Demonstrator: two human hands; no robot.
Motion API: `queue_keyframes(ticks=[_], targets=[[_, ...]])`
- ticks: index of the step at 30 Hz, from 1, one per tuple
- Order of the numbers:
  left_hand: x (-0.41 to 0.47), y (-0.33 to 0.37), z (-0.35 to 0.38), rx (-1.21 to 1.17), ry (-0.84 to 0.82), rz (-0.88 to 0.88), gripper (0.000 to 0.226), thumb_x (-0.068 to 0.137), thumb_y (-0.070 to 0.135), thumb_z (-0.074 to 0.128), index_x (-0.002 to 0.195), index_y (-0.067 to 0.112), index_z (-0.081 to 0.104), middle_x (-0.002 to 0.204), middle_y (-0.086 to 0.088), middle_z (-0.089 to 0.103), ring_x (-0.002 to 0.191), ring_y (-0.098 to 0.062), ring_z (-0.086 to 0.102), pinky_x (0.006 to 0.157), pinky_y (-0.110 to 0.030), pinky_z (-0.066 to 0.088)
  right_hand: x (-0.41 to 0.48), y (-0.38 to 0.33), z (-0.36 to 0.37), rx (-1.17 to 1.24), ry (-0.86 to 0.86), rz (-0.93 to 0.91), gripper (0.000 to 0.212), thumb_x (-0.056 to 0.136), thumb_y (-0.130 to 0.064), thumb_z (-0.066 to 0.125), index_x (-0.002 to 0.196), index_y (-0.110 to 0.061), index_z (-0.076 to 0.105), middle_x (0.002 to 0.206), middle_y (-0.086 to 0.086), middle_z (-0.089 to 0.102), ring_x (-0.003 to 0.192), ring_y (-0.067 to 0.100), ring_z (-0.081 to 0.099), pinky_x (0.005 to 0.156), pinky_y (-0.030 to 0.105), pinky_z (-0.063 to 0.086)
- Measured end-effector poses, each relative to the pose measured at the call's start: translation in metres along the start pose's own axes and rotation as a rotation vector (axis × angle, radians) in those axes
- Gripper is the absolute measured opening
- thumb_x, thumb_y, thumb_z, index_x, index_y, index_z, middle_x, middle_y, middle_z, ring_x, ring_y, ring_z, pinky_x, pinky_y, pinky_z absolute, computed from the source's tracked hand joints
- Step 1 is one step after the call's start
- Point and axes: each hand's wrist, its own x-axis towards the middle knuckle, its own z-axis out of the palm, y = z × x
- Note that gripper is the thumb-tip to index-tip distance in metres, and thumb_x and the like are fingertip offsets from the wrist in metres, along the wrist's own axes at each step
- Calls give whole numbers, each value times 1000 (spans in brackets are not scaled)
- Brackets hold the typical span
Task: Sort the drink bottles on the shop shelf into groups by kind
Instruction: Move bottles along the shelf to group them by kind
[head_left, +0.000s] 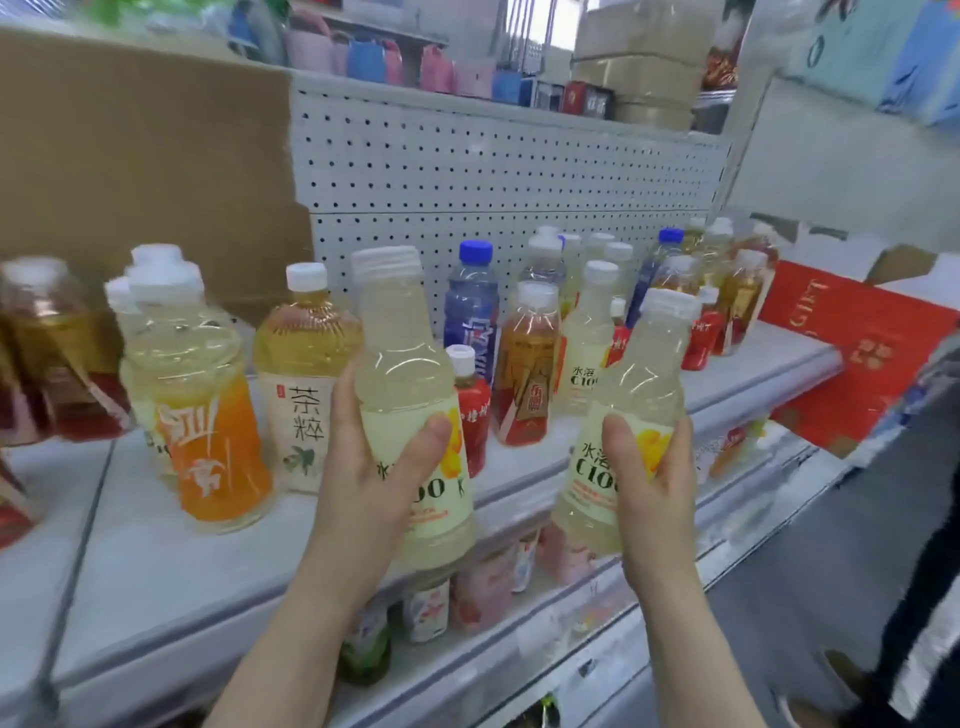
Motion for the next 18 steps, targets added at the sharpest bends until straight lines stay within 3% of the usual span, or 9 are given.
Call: queue_keyframes(ticks=[3,7,10,12,15,18], targets=[[13,-8,24,49,52,20,78,71,56,66,141,36,38,116,25,63,109,-2,63,89,-31,50,51,18,-21,-9,83,-30,42,74,-52,71,111,-40,56,106,-12,70,99,12,68,88,40,57],[22,-22,63,72,201,42,71,68,66,73,129,42,47,123,7,63,114,-19,63,97,-52,51,114,48,-49,-29,8,-40,57,78,-41,79,126,-21,54,116,0,69,107,19,67,96,49,54],[27,-29,108,96,300,54,61,69,56,71,124,43,48,111,16,67,102,-13,67,87,-42,55,158,65,-66,-69,-160,-40,51,84,-24,81,127,-27,55,116,-7,68,107,11,66,96,43,55],[27,-35,137,114,361,50,72,67,58,72,131,36,47,112,15,68,101,-11,68,83,-33,57,181,76,-72,-139,-269,-36,57,80,-36,83,130,-33,55,121,-10,65,116,11,61,100,42,52],[21,-40,157,156,411,36,88,65,66,74,138,26,43,119,4,65,107,-20,65,89,-44,56,196,85,-69,-214,-381,-32,62,74,-56,79,130,-43,55,124,-15,64,125,15,55,102,43,48],[17,-43,180,178,448,22,97,61,79,71,139,28,43,119,4,64,106,-21,65,86,-40,56,205,91,-66,-223,-456,-56,54,80,-42,81,127,-41,55,120,-20,63,114,1,57,95,23,46]])
